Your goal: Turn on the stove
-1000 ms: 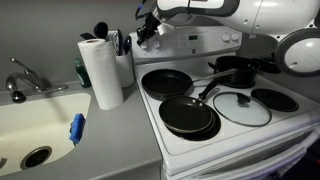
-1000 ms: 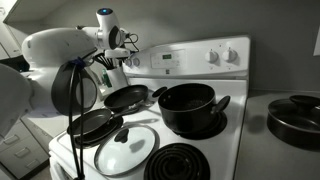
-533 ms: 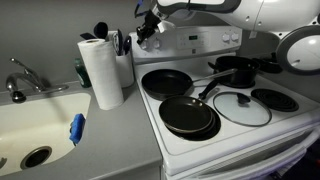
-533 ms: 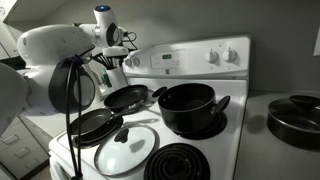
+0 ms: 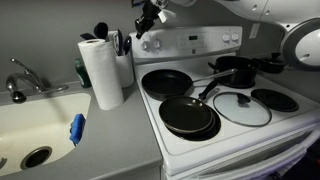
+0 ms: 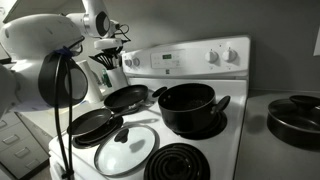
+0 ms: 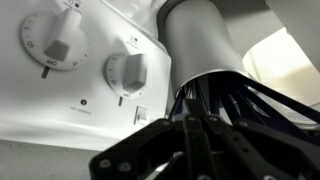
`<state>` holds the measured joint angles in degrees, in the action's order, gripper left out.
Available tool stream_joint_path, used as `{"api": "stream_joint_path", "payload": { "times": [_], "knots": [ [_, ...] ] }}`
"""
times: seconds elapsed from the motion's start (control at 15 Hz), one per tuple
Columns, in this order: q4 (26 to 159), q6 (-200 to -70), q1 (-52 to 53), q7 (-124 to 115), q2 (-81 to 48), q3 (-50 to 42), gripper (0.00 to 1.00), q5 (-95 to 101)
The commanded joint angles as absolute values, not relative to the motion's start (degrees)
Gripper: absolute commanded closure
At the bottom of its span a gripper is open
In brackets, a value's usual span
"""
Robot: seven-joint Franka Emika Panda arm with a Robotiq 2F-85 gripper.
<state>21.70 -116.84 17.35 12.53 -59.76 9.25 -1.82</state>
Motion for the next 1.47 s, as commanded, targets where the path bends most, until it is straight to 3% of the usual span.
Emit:
{"api": "stream_joint_path", "payload": {
  "times": [0.0, 0.8, 0.87, 0.93, 1.07, 1.4],
  "knots": [
    [23.28, -112.16, 18.09, 14.08, -56.13, 7.77, 1.0, 0.55],
    [23.3, -85.72, 21.61, 13.79, -49.82, 2.98, 1.0, 10.13],
    [22.85, -85.43, 21.27, 13.75, -49.99, 3.24, 0.74, 9.72],
    [18.78, -83.79, 21.17, 14.0, -52.22, 2.77, 0.73, 8.38],
    [22.63, -86.33, 20.24, 13.53, -50.07, 3.04, 0.6, 7.58],
    [22.4, -87.49, 18.77, 13.04, -50.38, 3.31, 0.24, 6.54]
  ]
}}
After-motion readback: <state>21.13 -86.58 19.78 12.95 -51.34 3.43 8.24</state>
